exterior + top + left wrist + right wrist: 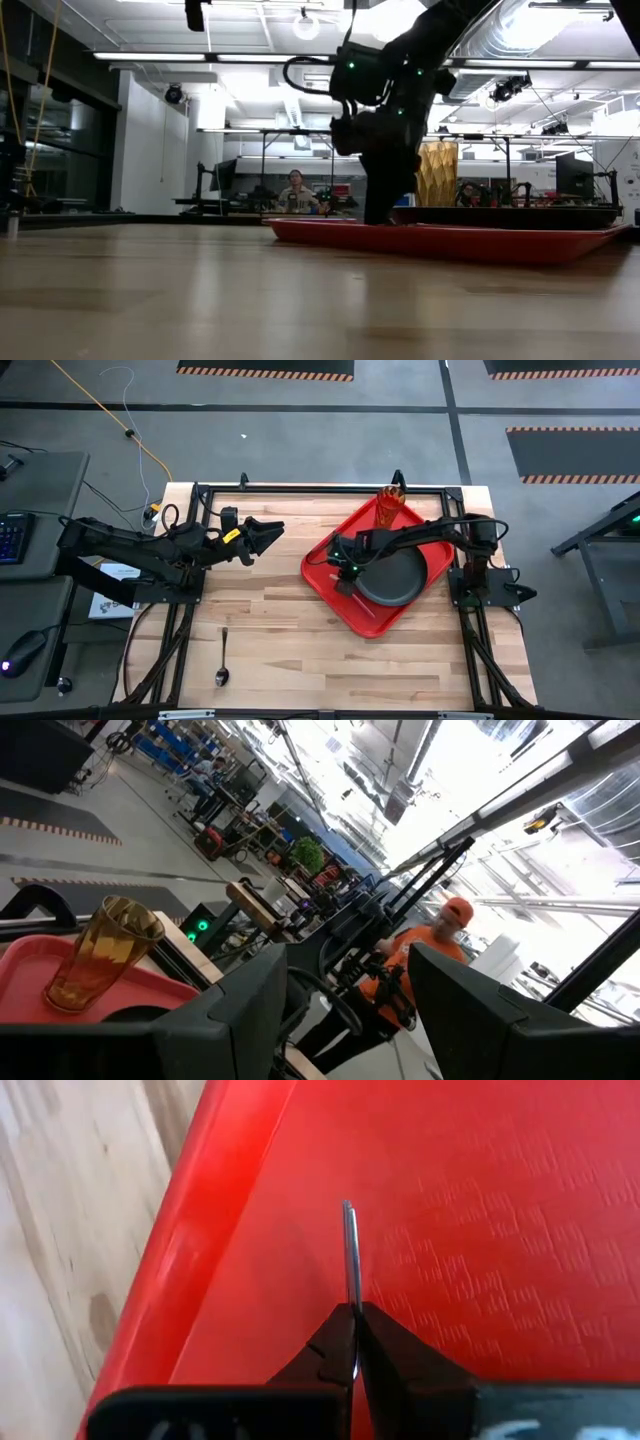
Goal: Pick and place plate/cup/fork/spoon on tray
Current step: Put the pink fork on the red serving tray to the left of the black plate
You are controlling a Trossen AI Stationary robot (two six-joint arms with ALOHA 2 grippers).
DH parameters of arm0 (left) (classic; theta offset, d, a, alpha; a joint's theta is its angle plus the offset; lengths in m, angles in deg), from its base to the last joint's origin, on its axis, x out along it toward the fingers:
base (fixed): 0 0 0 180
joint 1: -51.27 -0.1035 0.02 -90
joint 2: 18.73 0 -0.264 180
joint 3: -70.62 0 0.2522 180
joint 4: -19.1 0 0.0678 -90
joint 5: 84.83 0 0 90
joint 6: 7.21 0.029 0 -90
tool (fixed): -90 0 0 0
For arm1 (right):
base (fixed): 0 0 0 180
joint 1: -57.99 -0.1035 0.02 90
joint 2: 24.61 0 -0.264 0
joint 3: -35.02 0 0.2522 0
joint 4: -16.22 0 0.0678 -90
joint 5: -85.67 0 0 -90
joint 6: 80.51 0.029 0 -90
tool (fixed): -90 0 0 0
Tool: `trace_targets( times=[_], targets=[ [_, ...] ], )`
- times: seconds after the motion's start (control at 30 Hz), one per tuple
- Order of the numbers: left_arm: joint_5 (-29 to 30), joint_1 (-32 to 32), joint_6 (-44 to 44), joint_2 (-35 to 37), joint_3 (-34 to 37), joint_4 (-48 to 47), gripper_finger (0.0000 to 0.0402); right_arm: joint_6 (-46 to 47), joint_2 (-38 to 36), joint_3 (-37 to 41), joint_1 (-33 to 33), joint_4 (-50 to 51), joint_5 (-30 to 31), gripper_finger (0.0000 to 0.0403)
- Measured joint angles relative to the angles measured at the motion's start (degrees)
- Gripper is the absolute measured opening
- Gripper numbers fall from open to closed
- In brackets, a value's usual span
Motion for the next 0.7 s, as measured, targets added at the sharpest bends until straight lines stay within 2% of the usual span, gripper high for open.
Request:
trace_targets(
  times=[0.37, 0.5, 0.7],
  targets=[
    [0.0, 0.0, 0.0, 0.0, 0.0, 0.0, 0.0202, 8.8, 0.1, 0.0, 0.1, -0.5, 2.8, 0.0001],
    [0.0, 0.0, 0.0, 0.0, 0.0, 0.0, 0.0202, 8.9, 0.1, 0.0, 0.1, -0.5, 2.6, 0.0004],
    [0.0, 0.0, 0.0, 0.0, 0.0, 0.0, 0.0202, 8.8, 0.1, 0.0, 0.1, -0.6, 2.5, 0.0056]
  ],
)
